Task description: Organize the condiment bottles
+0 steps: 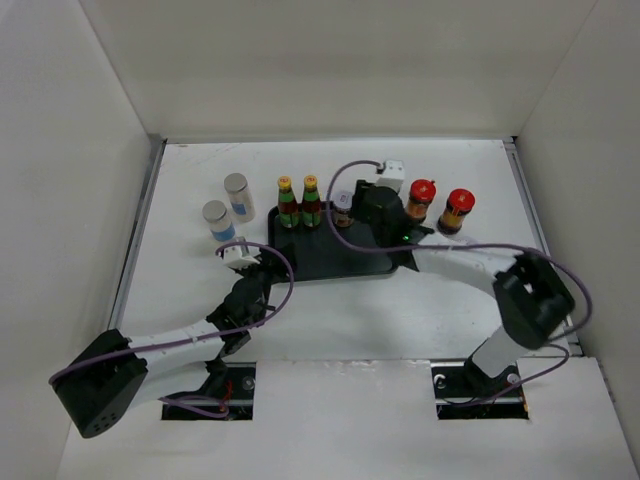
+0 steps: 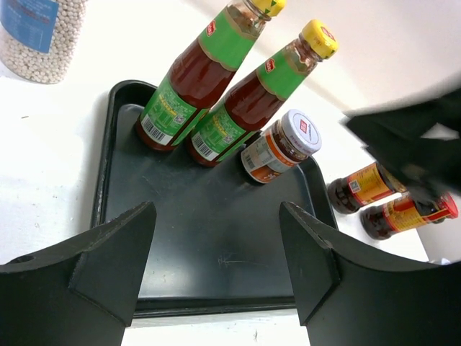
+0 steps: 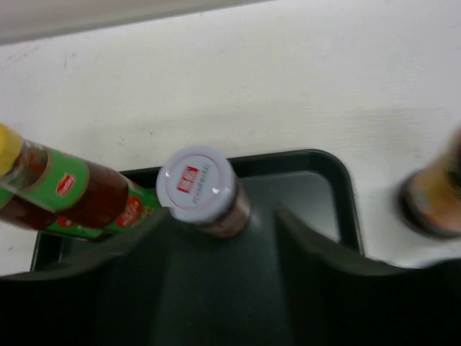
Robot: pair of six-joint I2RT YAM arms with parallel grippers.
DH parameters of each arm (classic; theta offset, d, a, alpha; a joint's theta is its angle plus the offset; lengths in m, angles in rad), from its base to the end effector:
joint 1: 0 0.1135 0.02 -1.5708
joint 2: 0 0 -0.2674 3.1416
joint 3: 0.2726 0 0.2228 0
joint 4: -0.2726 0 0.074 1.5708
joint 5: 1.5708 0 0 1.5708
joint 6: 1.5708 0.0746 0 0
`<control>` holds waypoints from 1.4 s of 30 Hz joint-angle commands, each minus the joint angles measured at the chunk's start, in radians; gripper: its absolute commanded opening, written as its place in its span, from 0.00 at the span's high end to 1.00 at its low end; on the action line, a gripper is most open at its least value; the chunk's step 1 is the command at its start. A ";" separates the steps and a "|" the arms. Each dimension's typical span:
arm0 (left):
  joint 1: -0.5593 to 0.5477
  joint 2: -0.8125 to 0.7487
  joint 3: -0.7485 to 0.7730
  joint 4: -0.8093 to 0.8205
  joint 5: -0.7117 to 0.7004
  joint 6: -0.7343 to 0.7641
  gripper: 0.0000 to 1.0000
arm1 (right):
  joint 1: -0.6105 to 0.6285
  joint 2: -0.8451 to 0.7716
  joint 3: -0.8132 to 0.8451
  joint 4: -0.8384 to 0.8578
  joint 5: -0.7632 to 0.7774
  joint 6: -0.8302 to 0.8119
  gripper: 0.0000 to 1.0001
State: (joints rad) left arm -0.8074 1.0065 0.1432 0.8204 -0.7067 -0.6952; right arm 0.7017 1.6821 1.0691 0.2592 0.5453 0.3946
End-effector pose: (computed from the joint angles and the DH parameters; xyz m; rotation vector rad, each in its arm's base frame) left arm 0.1682 -0.1057 0.2098 -0.4576 1.5704 -0.5928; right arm 0.3220 0.2215 0.2571 0.0729 1.8765 0.2293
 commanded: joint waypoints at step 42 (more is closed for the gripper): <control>-0.042 0.058 0.029 0.052 0.029 0.002 0.31 | -0.132 -0.628 -0.416 -0.302 0.378 0.101 0.44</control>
State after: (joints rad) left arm -0.8532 1.0641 0.1455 0.8238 -0.6849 -0.6926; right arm 0.4950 1.1103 0.5404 -0.1360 0.8085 0.5377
